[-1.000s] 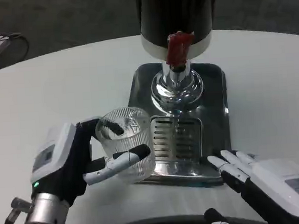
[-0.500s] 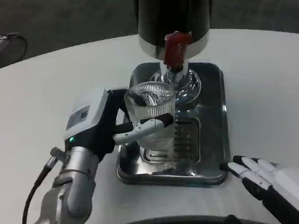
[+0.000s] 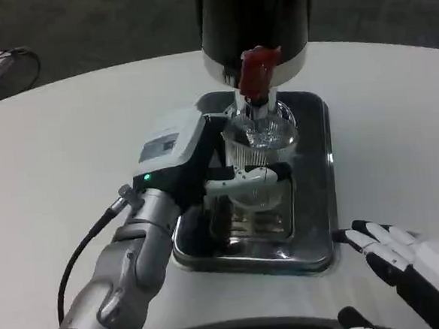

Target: Grasp the cup under the faucet to collect the drink, then remove the cup.

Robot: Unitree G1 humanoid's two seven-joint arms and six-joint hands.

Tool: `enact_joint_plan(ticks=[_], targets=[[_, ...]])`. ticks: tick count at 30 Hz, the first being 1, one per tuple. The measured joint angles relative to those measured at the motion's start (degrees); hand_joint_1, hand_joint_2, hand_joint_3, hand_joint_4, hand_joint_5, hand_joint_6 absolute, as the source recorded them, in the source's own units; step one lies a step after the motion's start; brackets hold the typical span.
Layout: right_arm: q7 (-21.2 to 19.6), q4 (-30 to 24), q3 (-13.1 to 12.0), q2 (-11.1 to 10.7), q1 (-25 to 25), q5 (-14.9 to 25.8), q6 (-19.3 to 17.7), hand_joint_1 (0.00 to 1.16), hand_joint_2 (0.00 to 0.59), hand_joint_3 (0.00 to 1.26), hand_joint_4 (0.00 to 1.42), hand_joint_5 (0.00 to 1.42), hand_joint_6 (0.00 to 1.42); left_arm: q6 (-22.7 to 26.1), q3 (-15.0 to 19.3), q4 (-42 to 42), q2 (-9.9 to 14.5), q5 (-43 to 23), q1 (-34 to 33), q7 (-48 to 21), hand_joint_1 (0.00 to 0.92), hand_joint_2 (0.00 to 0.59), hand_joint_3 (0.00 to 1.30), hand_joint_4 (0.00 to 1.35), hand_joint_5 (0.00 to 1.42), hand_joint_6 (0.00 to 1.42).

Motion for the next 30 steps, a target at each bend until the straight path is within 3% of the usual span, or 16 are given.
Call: enact_joint_plan(ticks=[5,7,9,11,19,23,30], targets=[[0.0,0.6,0.8,-0.1,-1.2,0.1,0.0,0.33,0.478,0.08,0.00,0.00,0.00,-1.0,-0.9,0.0,1.8,-0.1,-0.1,-0.1,0.095,0.005,0.71,0.58,0.89,1.16],[0.0,0.8,1.5,0.0,-2.1,0.1,0.0,0.33,0.478,0.08,0.00,0.00,0.00,-1.5,-0.9,0.0,3.2,-0.3,-0.1,-0.2,0.047,0.000,0.54,0.45,0.74,0.99],[-0.1,1.1,2.0,0.0,-2.6,0.1,0.0,0.33,0.478,0.08,0.00,0.00,0.00,-2.1,-0.9,0.0,3.9,-0.7,0.0,-0.5,0.041,0.007,0.43,0.35,0.56,0.69],[-0.1,1.6,2.2,0.1,-3.3,0.2,0.2,0.33,0.478,0.08,0.00,0.00,0.00,-2.5,-0.9,-0.3,4.9,-0.7,0.1,-1.4,0.040,0.004,0.32,0.27,0.45,0.54],[-0.1,3.3,3.2,0.1,-5.7,0.2,1.0,0.33,0.478,0.08,0.00,0.00,0.00,-3.0,-0.9,-0.5,5.9,-2.6,0.1,-5.5,0.014,0.000,0.01,0.03,0.30,0.43],[-0.1,3.7,4.0,0.1,-5.9,0.1,1.3,0.33,0.478,0.09,0.00,0.00,0.00,-3.7,-0.2,-2.2,5.9,-3.9,0.3,-6.2,0.000,0.000,0.00,0.00,0.22,0.39],[-0.1,3.9,5.2,0.5,-6.7,-0.3,1.6,0.33,0.478,0.09,0.00,0.00,0.00,-5.0,3.7,-5.9,6.8,-8.9,2.8,-7.1,0.000,0.000,0.00,0.00,0.24,0.39]])
